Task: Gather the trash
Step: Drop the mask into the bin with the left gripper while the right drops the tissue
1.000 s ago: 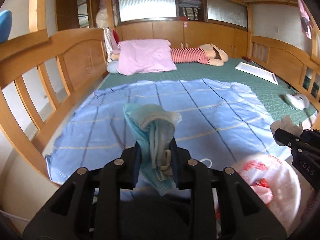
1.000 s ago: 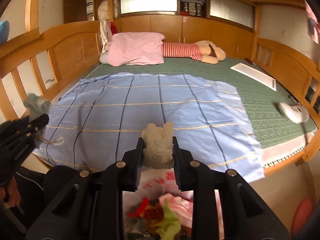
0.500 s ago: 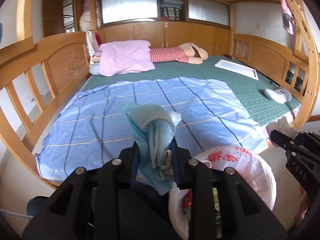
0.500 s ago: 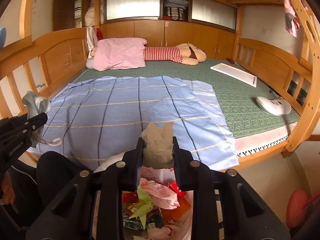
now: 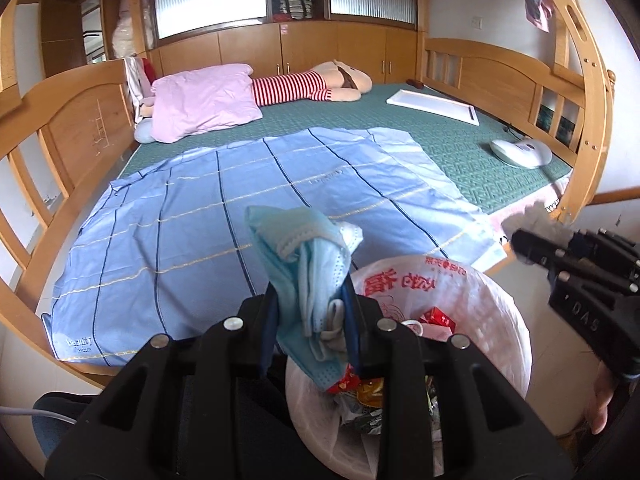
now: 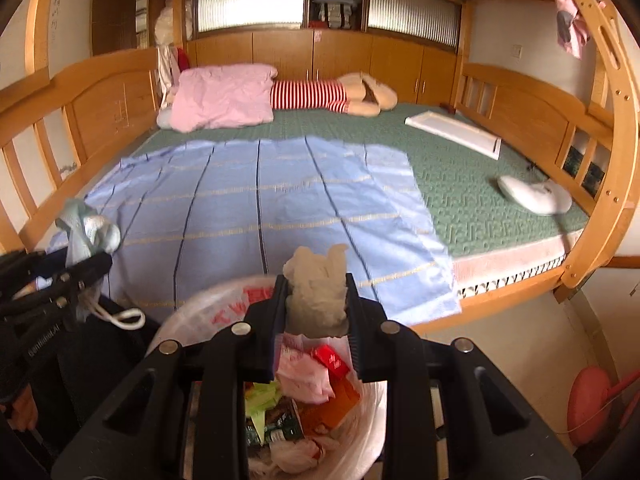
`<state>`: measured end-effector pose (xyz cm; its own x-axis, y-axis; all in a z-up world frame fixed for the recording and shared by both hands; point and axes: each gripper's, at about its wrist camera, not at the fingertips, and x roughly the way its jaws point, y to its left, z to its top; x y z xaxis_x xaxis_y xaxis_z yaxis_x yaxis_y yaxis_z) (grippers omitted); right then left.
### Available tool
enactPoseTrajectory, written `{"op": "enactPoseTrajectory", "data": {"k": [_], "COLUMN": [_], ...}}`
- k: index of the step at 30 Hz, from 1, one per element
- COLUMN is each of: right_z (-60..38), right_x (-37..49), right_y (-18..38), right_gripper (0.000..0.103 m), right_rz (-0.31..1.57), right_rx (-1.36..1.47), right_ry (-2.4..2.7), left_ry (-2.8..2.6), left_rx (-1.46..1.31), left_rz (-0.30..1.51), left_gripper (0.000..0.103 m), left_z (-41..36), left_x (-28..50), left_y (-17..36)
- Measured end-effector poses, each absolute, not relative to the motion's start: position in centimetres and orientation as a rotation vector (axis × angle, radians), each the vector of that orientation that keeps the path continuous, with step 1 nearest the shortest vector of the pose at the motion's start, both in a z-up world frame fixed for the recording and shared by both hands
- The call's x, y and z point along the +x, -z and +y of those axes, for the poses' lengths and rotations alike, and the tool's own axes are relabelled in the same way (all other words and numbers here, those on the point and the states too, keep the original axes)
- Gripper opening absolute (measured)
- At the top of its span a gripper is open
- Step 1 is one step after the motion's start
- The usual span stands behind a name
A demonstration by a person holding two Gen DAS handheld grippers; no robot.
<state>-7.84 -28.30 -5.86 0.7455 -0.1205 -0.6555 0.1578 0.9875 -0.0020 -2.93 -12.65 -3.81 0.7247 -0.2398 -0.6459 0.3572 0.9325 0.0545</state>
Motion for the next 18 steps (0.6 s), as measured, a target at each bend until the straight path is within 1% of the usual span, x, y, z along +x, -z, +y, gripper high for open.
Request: {"op": "enactPoseTrajectory", "data": {"k": [4,5,6,8,9,14,15,17,18], "right_z": [-29.0,-29.2,-29.4,-30.0,-30.4,-32.2,-32.4,-33.0,-33.4], "right_x": [-7.5,-7.4,-7.3,-7.5,-7.7,-9.2,-9.4,-9.8,-10.0], "right_y": [8.8,9.4,9.8,9.6,9.2,6.8,6.4,5.8,5.7], "right_gripper": [0.030,0.037,0.047,0.057,0.059,0.063,0.063,0.066,0.068], "right_rz": [0.834,0.863,0.886,0.872,0.852,0.732,0.714,0.673,0.664], "right_rx": [0.125,0.150,0.185,0.238,0.263,0.317,0.318,0.329,0.337], "right_ry": [0.107,0.088,0.074,0.087,0.098,0.146,0.156,0.181,0.187], "left_ry": [0.344,0.347,0.351,0.359,0.367,0.438,0.456,0.501,0.513], "left_rx": [0.191,0.193,0.196,0.201,0.204,0.201,0.194,0.177,0.177], "left_rz": [0.699,0.701,0.703,0.709,0.714,0.769,0.782,0.810,0.815], "left_gripper": [0.028,0.028,0.028,0.028,0.028,0.029,0.031,0.042,0.059], "left_z": [-13.2,-13.3,-13.4,-13.6,-13.7,-14.6,-14.8,-15.1,-15.3], "left_x": [-3.1,-3.1,-3.2,-3.1,-3.1,-3.2,-3.2,-3.2,-3.3], "left_y": [4.4,4.5,4.6,4.8,5.0,6.2,6.4,6.9,7.0]}}
